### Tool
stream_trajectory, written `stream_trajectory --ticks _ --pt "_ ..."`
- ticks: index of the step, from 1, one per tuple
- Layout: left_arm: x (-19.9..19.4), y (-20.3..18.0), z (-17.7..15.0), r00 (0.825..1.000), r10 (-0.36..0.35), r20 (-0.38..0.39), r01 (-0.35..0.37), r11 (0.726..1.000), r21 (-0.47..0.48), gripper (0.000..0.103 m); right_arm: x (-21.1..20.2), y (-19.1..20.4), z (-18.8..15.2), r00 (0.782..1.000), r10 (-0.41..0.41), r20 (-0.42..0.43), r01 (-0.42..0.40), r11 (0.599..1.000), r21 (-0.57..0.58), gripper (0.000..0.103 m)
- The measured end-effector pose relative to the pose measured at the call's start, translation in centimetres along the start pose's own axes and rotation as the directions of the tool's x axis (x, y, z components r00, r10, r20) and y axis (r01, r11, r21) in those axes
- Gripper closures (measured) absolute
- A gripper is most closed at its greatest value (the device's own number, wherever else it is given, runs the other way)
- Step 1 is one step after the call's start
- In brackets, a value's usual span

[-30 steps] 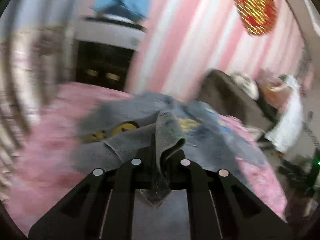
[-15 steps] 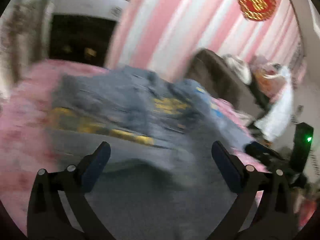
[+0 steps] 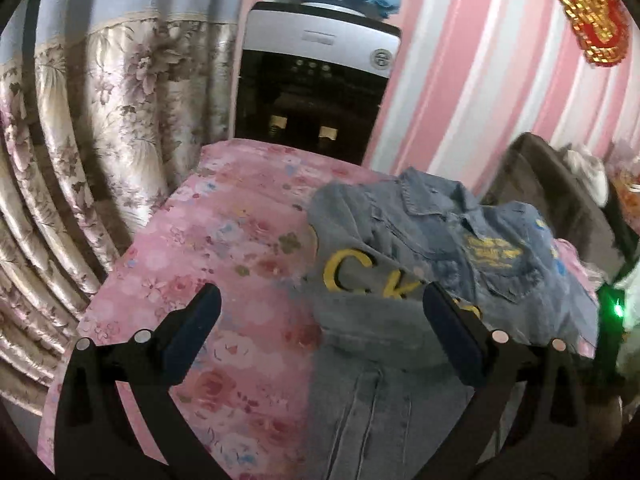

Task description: Fold large clothes

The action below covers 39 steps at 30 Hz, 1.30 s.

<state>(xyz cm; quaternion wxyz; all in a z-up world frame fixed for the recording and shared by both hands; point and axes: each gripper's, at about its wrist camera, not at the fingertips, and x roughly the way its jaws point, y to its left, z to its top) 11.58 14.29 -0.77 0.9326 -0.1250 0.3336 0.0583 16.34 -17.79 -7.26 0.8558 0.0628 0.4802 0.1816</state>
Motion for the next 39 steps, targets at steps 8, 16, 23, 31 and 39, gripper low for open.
stream_trajectory --ticks 8,16,23,31,39 --pt "5.5 -3.4 2.8 0.991 0.108 -0.079 -0.105 0.993 0.046 0.003 -6.3 -2.5 3.6 0.987 0.14 0.078 -0.124 0.976 -0.18 0.093" --pt "11.9 -8.3 4.6 0.976 -0.023 -0.215 0.039 0.997 0.072 0.003 -10.9 -9.8 10.6 0.967 -0.025 0.252 0.098 0.956 -0.278 0.092" --pt "14.9 -11.3 4.5 0.969 0.195 -0.151 -0.133 0.928 0.347 0.003 -5.9 -12.5 10.6 0.991 0.003 0.131 0.032 0.965 -0.259 0.092" --pt "12.2 -4.0 2.3 0.973 -0.058 -0.224 0.074 0.995 0.063 0.003 -6.1 -10.2 10.9 0.961 -0.064 0.269 0.124 0.969 -0.214 0.093" --pt "10.8 -3.7 1.4 0.982 -0.093 -0.166 0.099 0.995 0.031 0.003 -8.4 -16.0 9.6 0.866 -0.36 0.347 0.382 0.924 0.005 0.093"
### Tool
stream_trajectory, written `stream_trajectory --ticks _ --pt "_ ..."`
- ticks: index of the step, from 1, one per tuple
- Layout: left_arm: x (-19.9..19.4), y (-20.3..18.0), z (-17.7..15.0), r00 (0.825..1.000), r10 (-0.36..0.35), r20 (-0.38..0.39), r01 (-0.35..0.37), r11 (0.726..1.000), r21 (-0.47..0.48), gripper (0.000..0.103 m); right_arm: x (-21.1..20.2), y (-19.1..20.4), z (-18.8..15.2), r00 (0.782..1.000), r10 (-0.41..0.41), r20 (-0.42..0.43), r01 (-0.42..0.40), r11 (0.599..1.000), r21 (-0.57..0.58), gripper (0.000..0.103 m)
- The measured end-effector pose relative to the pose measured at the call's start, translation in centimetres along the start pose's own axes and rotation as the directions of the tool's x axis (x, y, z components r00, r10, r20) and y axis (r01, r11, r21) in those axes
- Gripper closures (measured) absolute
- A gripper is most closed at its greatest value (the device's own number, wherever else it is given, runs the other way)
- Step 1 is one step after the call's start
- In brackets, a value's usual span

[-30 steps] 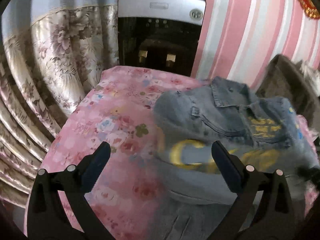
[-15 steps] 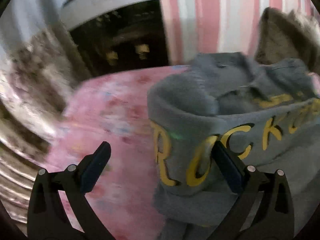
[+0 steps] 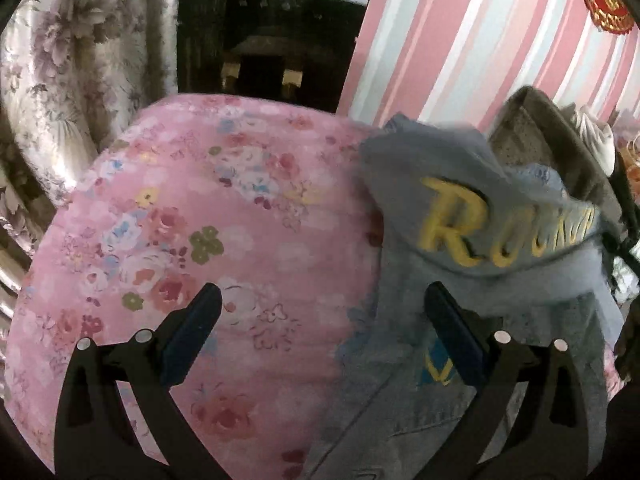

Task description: Fold large clothes

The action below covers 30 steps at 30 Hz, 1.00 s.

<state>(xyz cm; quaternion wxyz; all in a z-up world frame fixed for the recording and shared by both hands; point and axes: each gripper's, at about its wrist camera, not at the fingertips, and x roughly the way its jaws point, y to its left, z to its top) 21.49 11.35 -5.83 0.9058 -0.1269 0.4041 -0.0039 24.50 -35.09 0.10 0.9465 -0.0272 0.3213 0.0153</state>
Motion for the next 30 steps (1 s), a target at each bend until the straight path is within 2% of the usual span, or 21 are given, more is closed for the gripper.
stream_trajectory --ticks 1,3,5,6,8,11,18,19,20,21,22,23,25,26,28,30 --pt "-0.3 0.0 0.0 1.0 -0.014 0.003 0.014 1.0 -0.008 0.003 -0.1 -0.8 -0.3 1.0 -0.021 -0.005 0.021 0.999 0.025 0.093" --pt "-0.4 -0.3 0.1 0.999 -0.036 -0.006 0.036 0.999 -0.009 0.003 0.0 -3.0 -1.1 0.999 -0.006 -0.038 0.009 0.996 0.092 0.093" --pt "-0.1 -1.2 0.7 1.0 -0.022 -0.008 0.022 0.999 0.032 0.003 -0.4 -3.9 -1.6 0.997 -0.059 -0.053 0.063 0.994 0.093 0.093" --pt "0.3 -1.5 1.0 0.999 -0.032 -0.019 0.032 0.999 0.042 0.003 -0.4 -4.1 -1.9 0.996 -0.044 -0.071 0.051 0.993 0.102 0.093" --pt "1.2 -2.7 1.1 0.993 -0.096 -0.066 0.1 0.993 0.06 0.003 -0.7 -3.8 -1.9 0.997 0.022 -0.069 -0.013 0.992 0.122 0.093" --pt "2.3 -3.8 2.1 0.982 -0.168 -0.09 0.171 0.985 0.026 0.003 -1.3 -1.9 -2.0 0.995 0.073 -0.073 -0.069 0.996 0.057 0.093" --pt "5.0 -5.8 5.5 0.996 -0.074 -0.054 0.078 0.994 0.071 0.003 -1.8 1.5 -1.5 0.988 0.137 -0.067 -0.137 0.991 0.013 0.092" --pt "5.4 -5.9 5.8 0.997 -0.058 -0.049 0.062 0.994 0.086 0.006 -1.9 2.0 -1.4 0.986 0.15 -0.066 -0.15 0.989 0.006 0.092" --pt "5.7 -5.8 5.9 0.998 -0.055 -0.044 0.059 0.994 0.097 0.03 -1.9 2.6 -1.3 0.985 0.158 -0.066 -0.159 0.987 -0.003 0.092" --pt "6.1 -5.7 6.2 0.997 -0.048 -0.054 0.054 0.992 0.112 0.05 -1.9 3.0 -1.0 0.984 0.164 -0.064 -0.165 0.986 -0.01 0.092" --pt "6.4 -5.5 6.6 0.998 -0.009 -0.06 0.017 0.991 0.13 0.073 -2.0 3.7 -0.8 0.982 0.176 -0.061 -0.178 0.984 -0.019 0.092" --pt "6.3 -4.8 7.0 0.999 0.009 -0.045 -0.003 0.991 0.131 0.078 -2.0 4.6 -0.3 0.978 0.197 -0.061 -0.199 0.98 -0.026 0.092" --pt "5.6 -2.9 8.0 0.999 0.016 -0.037 -0.011 0.992 0.127 0.082 -1.6 6.2 0.5 0.975 0.211 -0.066 -0.214 0.976 -0.041 0.092" --pt "5.2 -1.9 8.5 0.999 0.041 -0.023 -0.038 0.99 0.134 0.083 -1.3 7.3 1.0 0.975 0.213 -0.065 -0.217 0.975 -0.056 0.092" --pt "4.0 -0.3 9.5 0.993 0.117 0.029 -0.12 0.976 0.18 0.084 -0.1 9.6 2.2 0.977 0.205 -0.054 -0.209 0.974 -0.088 0.092" --pt "3.9 1.2 10.3 0.992 0.127 0.011 -0.127 0.974 0.187 0.081 1.3 11.2 3.2 0.979 0.192 -0.062 -0.197 0.976 -0.09 0.092"
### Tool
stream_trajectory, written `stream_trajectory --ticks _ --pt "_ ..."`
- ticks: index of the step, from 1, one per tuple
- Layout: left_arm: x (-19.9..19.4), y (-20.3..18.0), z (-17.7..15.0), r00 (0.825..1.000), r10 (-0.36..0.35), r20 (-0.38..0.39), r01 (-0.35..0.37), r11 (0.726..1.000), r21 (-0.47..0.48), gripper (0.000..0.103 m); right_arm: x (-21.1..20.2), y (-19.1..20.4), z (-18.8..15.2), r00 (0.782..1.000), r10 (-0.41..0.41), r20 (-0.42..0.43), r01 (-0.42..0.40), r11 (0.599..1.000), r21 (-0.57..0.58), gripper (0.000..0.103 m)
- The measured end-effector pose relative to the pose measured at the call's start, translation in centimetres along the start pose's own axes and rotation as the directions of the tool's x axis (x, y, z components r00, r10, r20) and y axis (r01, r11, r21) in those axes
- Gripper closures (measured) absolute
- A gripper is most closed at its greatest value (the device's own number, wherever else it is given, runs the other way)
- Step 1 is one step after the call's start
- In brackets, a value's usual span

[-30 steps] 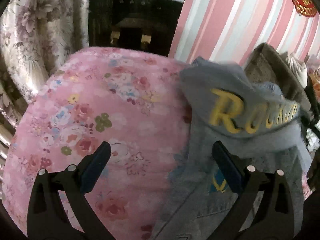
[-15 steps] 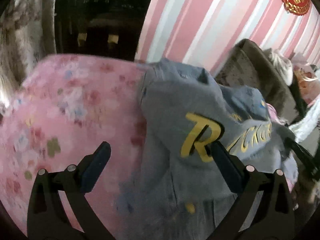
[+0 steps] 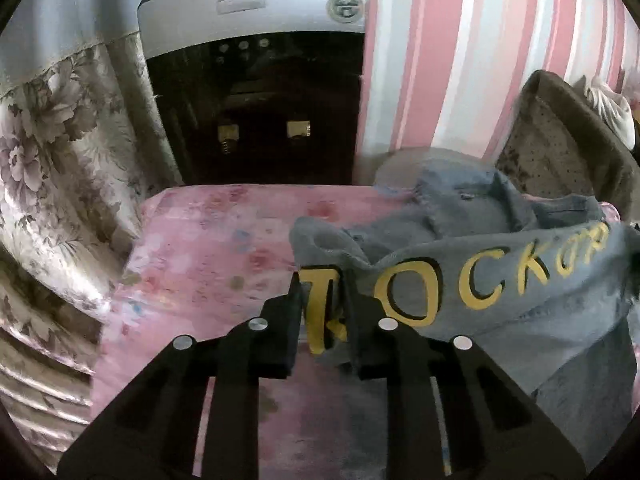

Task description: Fold large clothes

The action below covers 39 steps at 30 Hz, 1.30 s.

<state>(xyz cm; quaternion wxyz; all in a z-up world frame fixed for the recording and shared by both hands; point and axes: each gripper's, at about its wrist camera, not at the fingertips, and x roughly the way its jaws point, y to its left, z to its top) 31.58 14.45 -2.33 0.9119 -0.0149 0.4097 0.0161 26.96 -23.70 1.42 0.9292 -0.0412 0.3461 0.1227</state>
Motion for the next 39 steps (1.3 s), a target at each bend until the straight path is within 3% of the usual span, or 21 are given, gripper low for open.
stream_trajectory --ticks 1,3,4,5,6,7,8,9,10,13,16,21,24,27,30,33,36,39 --pt "0.2 0.5 0.1 0.996 0.086 0.012 -0.086 0.996 0.021 0.084 0.7 0.4 0.3 1.0 -0.012 -0.006 0.012 1.0 -0.009 0.092" --pt "1.4 1.4 -0.2 0.958 0.283 0.042 -0.285 0.956 0.073 0.084 3.8 1.0 0.2 0.994 -0.063 -0.093 0.06 0.998 -0.029 0.088" --pt "2.4 2.7 -0.5 0.964 0.265 -0.014 -0.265 0.964 0.034 0.084 5.6 0.8 -0.3 0.984 -0.081 -0.156 0.079 0.997 -0.021 0.084" --pt "2.6 4.0 -1.0 0.981 0.187 -0.055 -0.189 0.981 -0.047 0.084 6.4 0.7 -0.7 0.977 -0.093 -0.192 0.092 0.996 -0.014 0.076" --pt "2.1 4.5 -1.2 0.988 0.143 -0.052 -0.147 0.985 -0.09 0.082 6.9 0.4 -1.3 0.969 -0.1 -0.227 0.101 0.995 -0.006 0.06" --pt "0.8 4.5 -1.6 0.995 0.095 -0.014 -0.096 0.988 -0.124 0.072 6.8 0.1 -1.9 0.968 -0.096 -0.232 0.101 0.995 0.008 0.05" --pt "0.0 4.2 -1.6 0.997 0.078 0.007 -0.076 0.989 -0.125 0.052 6.5 -0.1 -2.2 0.97 -0.099 -0.224 0.105 0.994 0.013 0.044" --pt "-0.9 3.6 -1.7 0.998 0.05 0.034 -0.046 0.991 -0.123 0.043 6.2 -0.4 -2.5 0.971 -0.101 -0.217 0.108 0.994 0.02 0.04" --pt "-2.2 2.6 -1.8 0.997 0.003 0.072 0.006 0.993 -0.121 0.028 5.7 -0.9 -2.9 0.972 -0.083 -0.22 0.094 0.995 0.038 0.039" --pt "-3.1 -1.0 -2.4 0.994 -0.053 0.091 0.057 0.997 -0.046 0.012 4.1 -1.7 -3.9 0.974 -0.05 -0.22 0.068 0.995 0.072 0.03" --pt "-1.7 -3.1 -3.5 0.998 -0.024 0.05 0.023 1.0 0.022 0.011 0.4 -2.7 -5.1 0.985 -0.071 -0.157 0.084 0.994 0.074 0.029" --pt "0.7 -3.4 -7.3 0.998 -0.039 -0.051 0.038 0.999 -0.014 0.012 -6.8 -7.7 -8.9 0.984 -0.155 -0.083 0.167 0.972 0.164 0.029" --pt "-1.5 -3.5 -9.1 0.995 -0.098 -0.01 0.098 0.995 -0.035 0.012 -11.8 -11.8 -12.7 0.972 -0.228 -0.056 0.234 0.934 0.271 0.028" --pt "-5.2 -4.4 -10.9 0.987 -0.154 0.053 0.156 0.987 -0.047 0.009 -15.8 -15.8 -16.4 0.94 -0.337 -0.052 0.335 0.887 0.319 0.028" --pt "-8.6 -5.6 -12.8 0.979 -0.177 0.103 0.184 0.98 -0.069 0.005 -18.7 -20.9 -19.6 0.915 -0.395 -0.086 0.394 0.824 0.407 0.028" --pt "-11.4 -6.0 -14.4 0.974 -0.168 0.151 0.186 0.976 -0.111 0.004 -19.8 -24.9 -21.9 0.915 -0.388 -0.108 0.389 0.781 0.489 0.028" --pt "-13.6 -6.5 -15.9 0.974 -0.123 0.188 0.153 0.977 -0.152 0.003 -19.1 -26.5 -22.7 0.938 -0.326 -0.121 0.34 0.786 0.517 0.028" --pt "-13.7 -7.6 -16.5 0.981 -0.1 0.165 0.124 0.982 -0.145 0.003 -17.6 -26.9 -22.3 0.95 -0.288 -0.118 0.308 0.807 0.504 0.028"
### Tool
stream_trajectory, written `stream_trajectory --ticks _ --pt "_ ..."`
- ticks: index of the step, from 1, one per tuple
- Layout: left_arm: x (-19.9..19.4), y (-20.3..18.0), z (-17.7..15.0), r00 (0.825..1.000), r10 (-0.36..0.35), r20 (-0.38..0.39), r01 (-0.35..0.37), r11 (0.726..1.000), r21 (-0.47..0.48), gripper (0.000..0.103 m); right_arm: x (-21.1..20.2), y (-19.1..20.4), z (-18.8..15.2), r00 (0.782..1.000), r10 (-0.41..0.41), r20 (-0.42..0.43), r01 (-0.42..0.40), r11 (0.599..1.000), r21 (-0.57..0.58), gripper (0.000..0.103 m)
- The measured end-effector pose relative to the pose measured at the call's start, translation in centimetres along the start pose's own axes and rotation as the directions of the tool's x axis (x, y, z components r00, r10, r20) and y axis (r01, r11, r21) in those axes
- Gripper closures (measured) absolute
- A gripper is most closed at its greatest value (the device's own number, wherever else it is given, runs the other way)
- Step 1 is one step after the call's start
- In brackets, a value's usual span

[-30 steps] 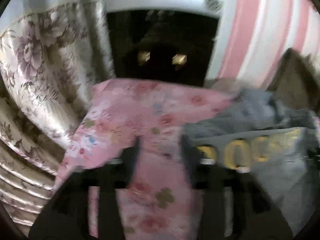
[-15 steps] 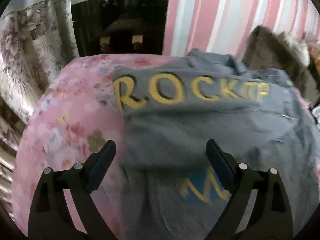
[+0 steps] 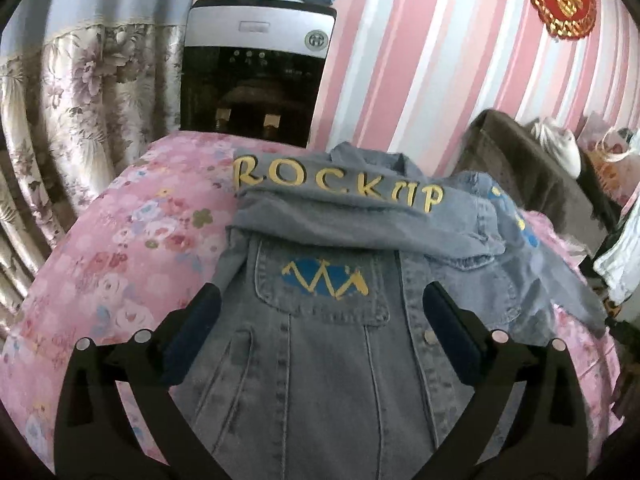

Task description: Fold large clothes

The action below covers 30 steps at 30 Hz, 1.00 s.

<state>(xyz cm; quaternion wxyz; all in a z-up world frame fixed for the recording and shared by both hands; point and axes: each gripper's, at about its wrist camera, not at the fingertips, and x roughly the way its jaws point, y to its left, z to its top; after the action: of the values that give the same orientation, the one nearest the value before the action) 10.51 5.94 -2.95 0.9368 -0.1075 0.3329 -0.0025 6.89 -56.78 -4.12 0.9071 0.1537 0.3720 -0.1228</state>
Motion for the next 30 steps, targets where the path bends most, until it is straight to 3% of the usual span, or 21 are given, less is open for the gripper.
stream_trajectory --ticks 4,5,7,9,10,16,19,22,26,28,29,30 --pt "0.3 -0.7 0.1 1.0 0.006 -0.013 -0.005 1.0 0.009 0.003 2.2 1.2 0.5 0.999 -0.001 -0.039 -0.001 0.999 -0.036 0.029" --pt "0.4 -0.8 0.2 1.0 0.005 -0.015 -0.005 1.0 0.015 0.003 2.3 1.5 0.2 0.999 0.007 -0.053 -0.009 0.999 -0.037 0.033" --pt "0.6 -1.3 0.6 1.0 -0.003 -0.017 0.004 0.999 0.032 0.003 3.1 2.2 0.4 0.998 0.01 -0.069 -0.013 0.999 -0.037 0.063" --pt "0.9 -1.8 1.1 1.0 -0.007 -0.014 0.007 0.999 0.042 0.003 2.5 3.0 1.0 1.0 -0.014 -0.019 0.012 0.998 -0.061 0.094" --pt "1.1 -2.0 1.5 1.0 -0.009 -0.012 0.009 0.999 0.047 0.003 1.9 3.3 1.5 1.0 0.02 0.002 -0.02 0.998 -0.055 0.097" --pt "2.3 -3.4 3.4 0.999 -0.039 -0.003 0.039 0.995 0.091 0.003 -2.6 8.6 4.7 0.98 0.131 0.151 -0.116 0.988 -0.103 0.099" --pt "2.5 -3.5 4.3 0.999 -0.047 0.006 0.046 0.994 0.096 0.003 -5.2 14.9 6.1 0.941 0.266 0.207 -0.23 0.956 -0.185 0.099" --pt "2.8 -3.2 5.2 0.999 -0.047 0.005 0.047 0.995 0.088 0.003 -5.7 21.7 6.1 0.905 0.389 0.171 -0.334 0.9 -0.279 0.099" --pt "3.2 -2.3 5.8 0.999 -0.038 0.005 0.037 0.997 0.07 0.003 -3.1 31.5 3.8 0.853 0.522 0.024 -0.479 0.8 -0.361 0.098" --pt "3.5 -1.5 5.8 1.0 -0.024 -0.011 0.024 0.998 0.06 0.003 -2.0 34.7 2.2 0.841 0.539 -0.046 -0.511 0.762 -0.398 0.091" --pt "3.6 -1.2 5.8 1.0 -0.018 -0.018 0.019 0.998 0.053 0.003 -1.9 35.9 1.3 0.837 0.543 -0.071 -0.519 0.746 -0.417 0.082" --pt "3.7 -0.9 5.7 1.0 -0.015 -0.025 0.017 0.999 0.048 0.003 -2.1 36.3 0.9 0.832 0.55 -0.073 -0.526 0.739 -0.422 0.061"
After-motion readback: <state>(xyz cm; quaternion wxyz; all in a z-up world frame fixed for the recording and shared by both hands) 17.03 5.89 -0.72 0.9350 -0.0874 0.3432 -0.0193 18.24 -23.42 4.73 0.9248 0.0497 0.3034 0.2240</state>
